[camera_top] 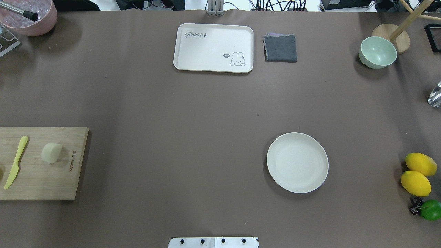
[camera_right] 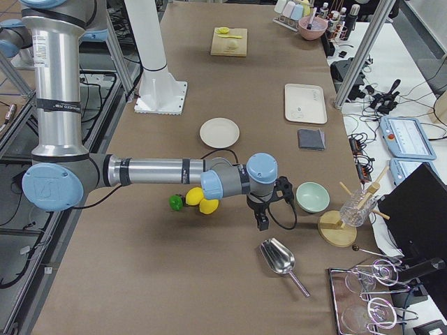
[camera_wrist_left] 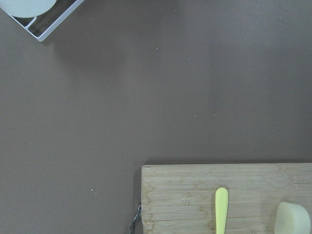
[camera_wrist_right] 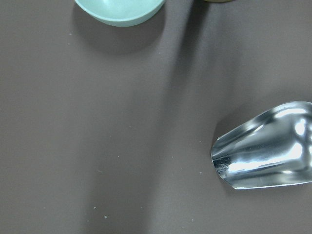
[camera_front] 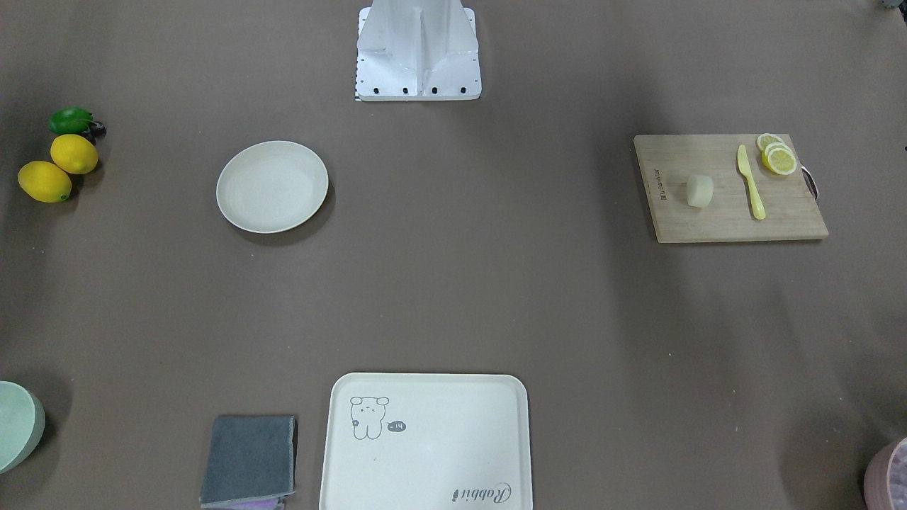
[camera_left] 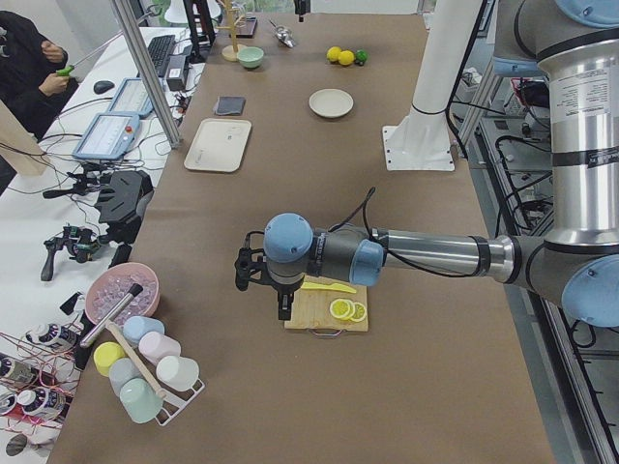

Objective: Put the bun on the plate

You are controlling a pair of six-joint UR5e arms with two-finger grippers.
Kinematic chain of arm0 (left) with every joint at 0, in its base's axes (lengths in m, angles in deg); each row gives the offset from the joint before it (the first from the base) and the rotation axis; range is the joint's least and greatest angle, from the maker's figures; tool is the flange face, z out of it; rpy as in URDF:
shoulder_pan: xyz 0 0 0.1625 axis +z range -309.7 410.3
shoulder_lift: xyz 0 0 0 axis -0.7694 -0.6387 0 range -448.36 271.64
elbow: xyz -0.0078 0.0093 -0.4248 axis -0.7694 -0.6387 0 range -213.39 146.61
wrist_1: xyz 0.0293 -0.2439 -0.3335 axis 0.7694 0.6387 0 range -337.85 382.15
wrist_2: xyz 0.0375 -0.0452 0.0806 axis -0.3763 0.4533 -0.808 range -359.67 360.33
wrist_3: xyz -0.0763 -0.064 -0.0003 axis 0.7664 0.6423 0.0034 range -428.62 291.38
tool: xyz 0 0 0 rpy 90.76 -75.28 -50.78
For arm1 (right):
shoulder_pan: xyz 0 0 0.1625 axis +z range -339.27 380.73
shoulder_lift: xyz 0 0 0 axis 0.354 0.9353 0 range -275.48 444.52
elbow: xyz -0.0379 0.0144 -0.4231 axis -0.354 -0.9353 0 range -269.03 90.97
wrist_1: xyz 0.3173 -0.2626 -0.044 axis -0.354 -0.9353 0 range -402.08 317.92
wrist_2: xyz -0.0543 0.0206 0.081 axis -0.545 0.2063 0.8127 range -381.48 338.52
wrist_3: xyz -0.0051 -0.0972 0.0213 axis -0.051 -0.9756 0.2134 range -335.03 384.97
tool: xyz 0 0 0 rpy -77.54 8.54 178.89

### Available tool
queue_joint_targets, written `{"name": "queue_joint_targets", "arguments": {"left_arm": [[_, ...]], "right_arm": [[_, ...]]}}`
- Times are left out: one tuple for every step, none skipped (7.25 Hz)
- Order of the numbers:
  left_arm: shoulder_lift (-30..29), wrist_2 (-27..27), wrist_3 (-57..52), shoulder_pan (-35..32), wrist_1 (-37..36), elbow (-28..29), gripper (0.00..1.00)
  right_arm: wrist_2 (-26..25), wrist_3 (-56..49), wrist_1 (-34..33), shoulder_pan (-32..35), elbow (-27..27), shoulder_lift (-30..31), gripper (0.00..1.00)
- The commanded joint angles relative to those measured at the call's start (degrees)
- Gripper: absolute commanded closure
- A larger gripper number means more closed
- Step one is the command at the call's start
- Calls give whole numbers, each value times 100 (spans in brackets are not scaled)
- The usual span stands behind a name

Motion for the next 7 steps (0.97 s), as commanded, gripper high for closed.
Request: {"name": "queue_joint_targets", "arguments": {"left_arm": [[-5, -78, 9, 65, -26, -43, 2], [-66, -87, -26, 74, -26, 139, 2], [-31, -88, -35, 75, -9, 80, 2], [-66, -131, -35, 75, -8, 131, 2], [12, -253, -17, -4, 35, -59, 2], [230, -281, -26, -39, 53, -296, 2], [259, -281, -35, -40, 53, -316, 2]], "right_arm": [[92, 13, 10, -67, 76, 73, 0], [188, 21, 2, -102, 50, 22, 0], [111, 48, 19, -329, 33, -48, 0], [145, 65, 28, -322, 41, -49, 0], [145, 83, 19, -322, 50, -23, 0], [145, 83, 37, -322, 137, 21, 0], [197, 83, 98, -305, 216, 39, 0]]}}
